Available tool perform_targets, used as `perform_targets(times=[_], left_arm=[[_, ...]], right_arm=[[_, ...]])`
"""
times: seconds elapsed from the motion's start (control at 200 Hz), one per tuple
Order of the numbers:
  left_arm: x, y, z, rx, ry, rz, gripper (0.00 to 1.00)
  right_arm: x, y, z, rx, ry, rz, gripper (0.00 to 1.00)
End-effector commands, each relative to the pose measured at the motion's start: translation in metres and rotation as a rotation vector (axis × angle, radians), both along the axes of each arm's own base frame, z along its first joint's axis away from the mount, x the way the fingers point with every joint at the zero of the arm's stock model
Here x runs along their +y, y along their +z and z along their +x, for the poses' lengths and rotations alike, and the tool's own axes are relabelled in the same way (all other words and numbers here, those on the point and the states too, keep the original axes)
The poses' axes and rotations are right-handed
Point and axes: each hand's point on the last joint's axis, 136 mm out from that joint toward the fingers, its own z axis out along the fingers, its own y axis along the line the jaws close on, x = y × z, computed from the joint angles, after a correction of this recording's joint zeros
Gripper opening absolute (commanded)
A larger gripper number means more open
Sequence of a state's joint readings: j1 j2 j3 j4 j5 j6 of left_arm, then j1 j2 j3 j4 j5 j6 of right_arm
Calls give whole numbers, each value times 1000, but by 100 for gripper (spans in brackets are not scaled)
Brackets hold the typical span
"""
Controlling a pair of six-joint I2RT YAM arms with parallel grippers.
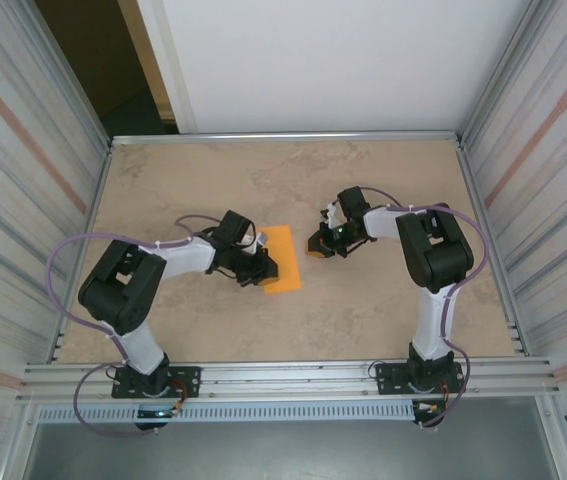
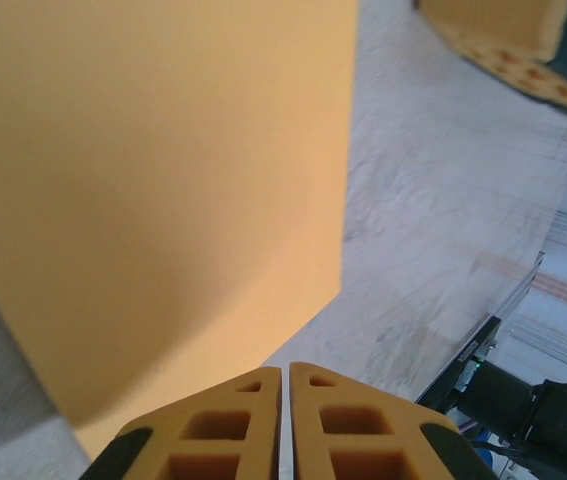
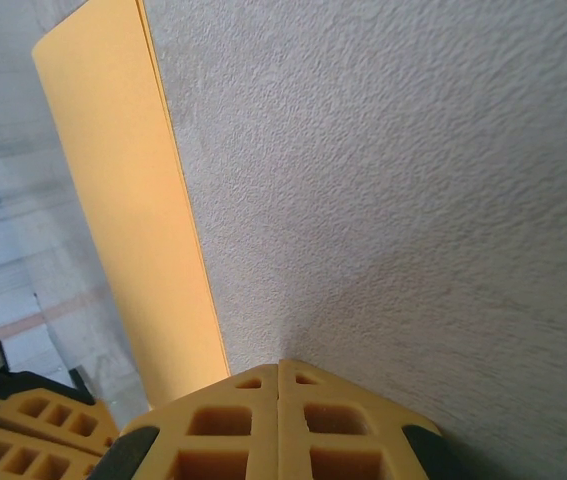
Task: Fold a paper plane with a square sheet of paper (pick it up from the middle)
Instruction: First fold the square sheet of paper in half at the center of the table.
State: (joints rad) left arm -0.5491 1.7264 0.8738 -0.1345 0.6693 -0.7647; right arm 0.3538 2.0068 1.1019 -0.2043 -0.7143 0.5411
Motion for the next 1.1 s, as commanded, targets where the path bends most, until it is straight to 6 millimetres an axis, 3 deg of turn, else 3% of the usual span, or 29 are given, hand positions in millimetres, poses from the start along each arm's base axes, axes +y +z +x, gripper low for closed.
perform_targets(times=[0.0, 0.16, 0.326, 0.576, 0.762, 0.947, 1.092], left_arm=[[-1, 4, 8, -6, 14, -7, 12], [7, -2, 8, -15, 21, 39, 12], [16, -16, 3, -1, 36, 85, 12], [21, -31, 6, 3, 31, 134, 12], [21, -40, 3, 17, 13, 144, 12], [22, -44, 3, 22, 4, 154, 12], [23, -41, 1, 18, -5, 156, 12]], right_arm=[[-61, -54, -44, 172, -85, -349, 0], [-24, 3, -26, 8, -8, -250, 0], [11, 27, -33, -67, 72, -178, 2], [45, 22, -34, -65, 120, -121, 2], [61, 13, -32, -51, 141, -119, 2], [58, -5, -26, -20, 119, -160, 2], [42, -20, -25, 16, 83, -209, 2]])
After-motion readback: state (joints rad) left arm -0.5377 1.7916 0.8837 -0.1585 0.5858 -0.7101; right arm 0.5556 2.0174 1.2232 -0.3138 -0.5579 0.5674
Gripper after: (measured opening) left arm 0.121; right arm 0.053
